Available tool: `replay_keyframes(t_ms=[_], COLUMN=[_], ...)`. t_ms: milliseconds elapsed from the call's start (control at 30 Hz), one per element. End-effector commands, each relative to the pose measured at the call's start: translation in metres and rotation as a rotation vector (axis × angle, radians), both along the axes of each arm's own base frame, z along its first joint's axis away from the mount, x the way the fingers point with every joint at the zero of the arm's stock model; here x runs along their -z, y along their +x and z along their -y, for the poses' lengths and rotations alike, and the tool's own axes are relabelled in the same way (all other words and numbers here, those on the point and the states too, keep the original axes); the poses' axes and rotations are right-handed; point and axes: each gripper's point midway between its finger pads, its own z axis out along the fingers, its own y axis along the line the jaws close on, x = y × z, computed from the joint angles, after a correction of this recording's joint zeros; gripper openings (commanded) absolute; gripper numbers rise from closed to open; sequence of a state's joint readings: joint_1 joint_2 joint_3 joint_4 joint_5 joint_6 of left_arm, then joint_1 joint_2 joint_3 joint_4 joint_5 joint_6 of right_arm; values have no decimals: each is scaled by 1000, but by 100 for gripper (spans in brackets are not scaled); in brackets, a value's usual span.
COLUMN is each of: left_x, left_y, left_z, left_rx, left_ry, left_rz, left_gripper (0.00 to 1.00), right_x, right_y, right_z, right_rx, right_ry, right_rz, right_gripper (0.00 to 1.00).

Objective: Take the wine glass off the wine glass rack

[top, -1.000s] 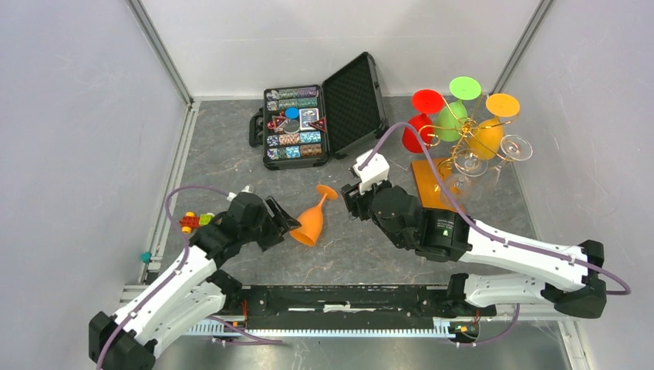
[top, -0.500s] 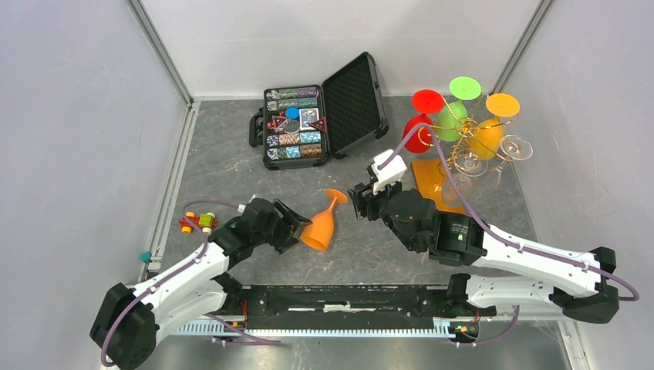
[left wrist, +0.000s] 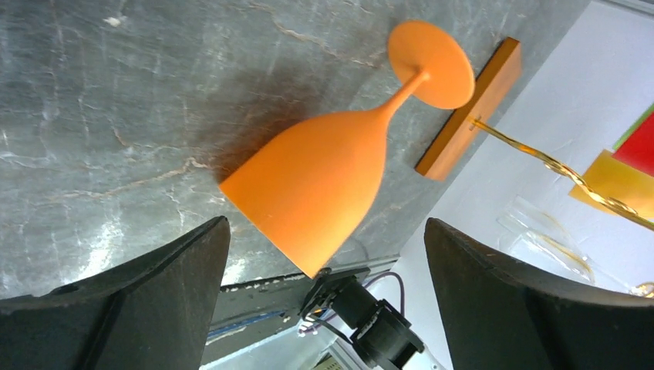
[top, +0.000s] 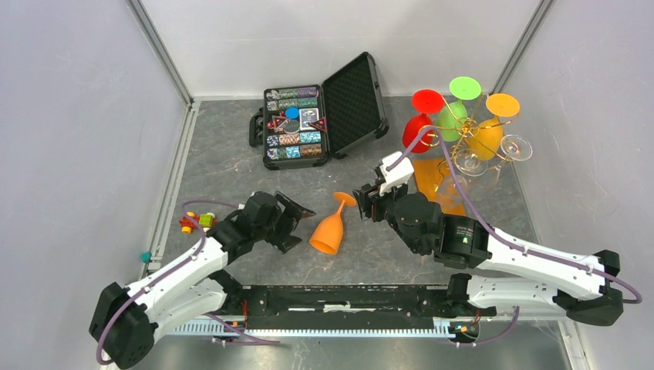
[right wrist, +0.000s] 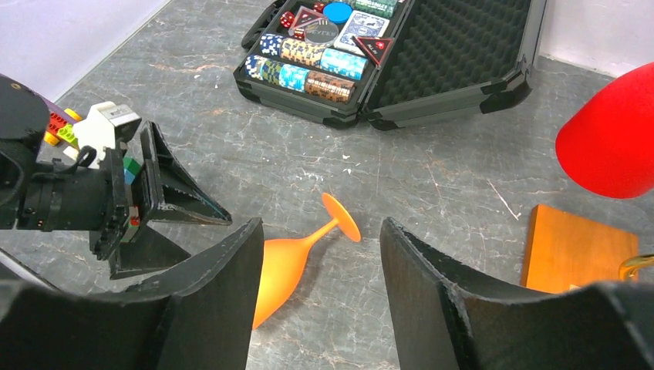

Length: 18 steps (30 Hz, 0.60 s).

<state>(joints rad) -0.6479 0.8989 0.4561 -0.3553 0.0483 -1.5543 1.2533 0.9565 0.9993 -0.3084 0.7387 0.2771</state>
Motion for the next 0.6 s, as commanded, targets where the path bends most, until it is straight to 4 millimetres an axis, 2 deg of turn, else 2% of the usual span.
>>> replay_keyframes(t_ms=[0,100,233,367,433,567], left_x=[-10,-16,-13,-11,-4,8], left_y=[-12,-17,-20,-14,-6,2], left_z=[-5,8,20,33,33,38], left_rx=[32,41,49,28,-5,-62], left_ry=[37,-19,-44,-90,-85,-172], left_rz=[-6,3,-9,11,27,43], left_gripper=[100,100,100,100,100,89], right_x=[2,7,9,10,9,8], right_y=[0,-1,-1,-2,-2,-4], right_z=[-3,-9,-14,-13,-12,-8], right_rx=[9,-6,-14,-16,-15,-11], right_ry=[38,30,31,45,56,72], right_rz=[-25,-42,-52,-55,-55,-54], right_gripper=[63,64,63,64,64,63])
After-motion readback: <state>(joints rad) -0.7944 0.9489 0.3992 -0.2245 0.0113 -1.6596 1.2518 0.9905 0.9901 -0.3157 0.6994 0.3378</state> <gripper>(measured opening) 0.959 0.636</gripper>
